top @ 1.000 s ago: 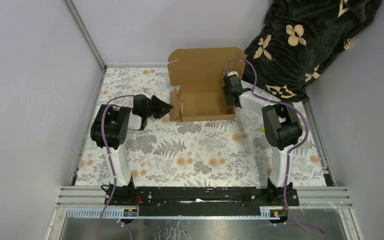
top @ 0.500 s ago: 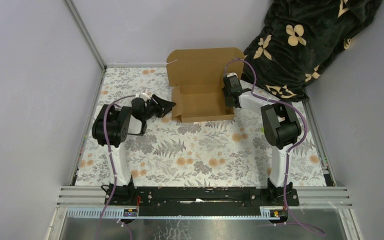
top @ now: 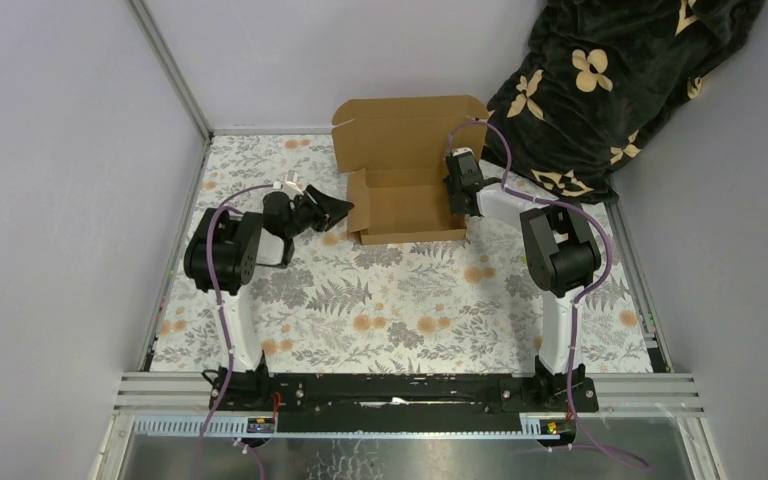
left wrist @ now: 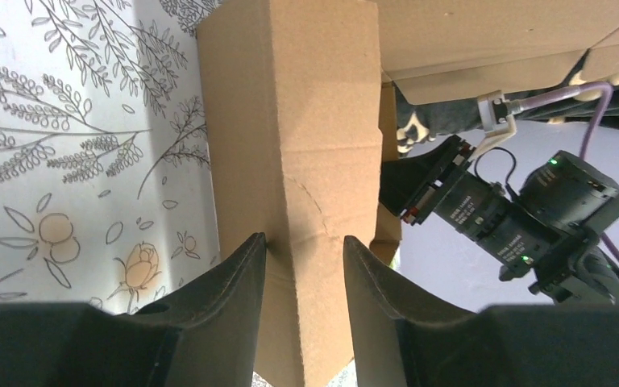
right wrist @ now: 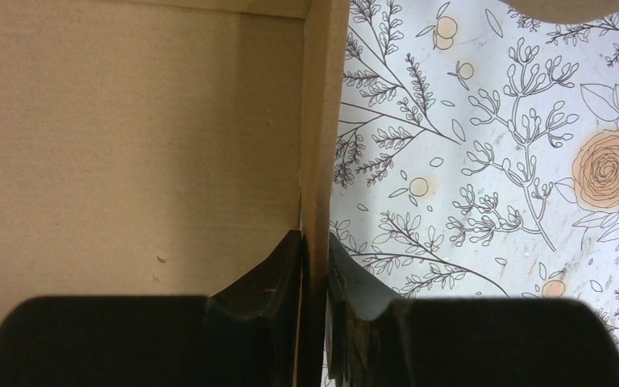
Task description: Fold the paper box
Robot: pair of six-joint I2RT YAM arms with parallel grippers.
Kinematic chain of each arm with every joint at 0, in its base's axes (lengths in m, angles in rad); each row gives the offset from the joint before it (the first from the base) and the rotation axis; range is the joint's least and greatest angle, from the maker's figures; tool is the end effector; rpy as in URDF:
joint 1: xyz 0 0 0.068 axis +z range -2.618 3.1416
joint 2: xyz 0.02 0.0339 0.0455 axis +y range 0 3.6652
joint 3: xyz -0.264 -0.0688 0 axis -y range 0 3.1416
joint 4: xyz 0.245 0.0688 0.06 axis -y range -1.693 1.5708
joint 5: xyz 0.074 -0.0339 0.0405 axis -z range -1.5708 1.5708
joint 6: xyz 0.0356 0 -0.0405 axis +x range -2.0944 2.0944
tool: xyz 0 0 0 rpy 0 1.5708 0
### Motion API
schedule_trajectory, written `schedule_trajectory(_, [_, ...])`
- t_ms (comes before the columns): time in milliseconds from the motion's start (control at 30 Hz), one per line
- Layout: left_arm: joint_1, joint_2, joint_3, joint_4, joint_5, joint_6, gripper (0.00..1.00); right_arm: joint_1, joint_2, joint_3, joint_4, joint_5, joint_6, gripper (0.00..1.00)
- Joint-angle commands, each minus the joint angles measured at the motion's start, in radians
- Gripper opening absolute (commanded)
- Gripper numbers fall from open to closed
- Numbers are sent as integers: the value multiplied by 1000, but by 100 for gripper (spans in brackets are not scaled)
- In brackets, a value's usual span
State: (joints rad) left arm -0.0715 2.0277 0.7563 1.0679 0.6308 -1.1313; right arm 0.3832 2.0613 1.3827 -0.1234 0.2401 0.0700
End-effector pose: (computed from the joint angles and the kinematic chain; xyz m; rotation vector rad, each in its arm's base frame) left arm 0.3643 -0.0471 0.1132 -0.5248 1.8956 -1.3876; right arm 0.4189 0.1597 0.1613 -0.2523 2.3308 -0.0624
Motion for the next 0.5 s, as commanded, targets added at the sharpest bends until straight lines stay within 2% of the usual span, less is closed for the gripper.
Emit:
schedule_trajectory(0, [-27,-53,82,-210,-36,151,47,0,11,26,-9,-33,11,22])
schedule_trajectory(100, [-45,-63,132,-308,-64,214,47,0,11,24,-9,-35,11,22])
schedule_trajectory(300, [-66,-74,202,-400,-96,267,47,0,13,23,-12,-32,6,21])
schedule_trajectory(467, [-119,-83,307,-612,-196,395,47,0,11,22,-15,-28,-1,21])
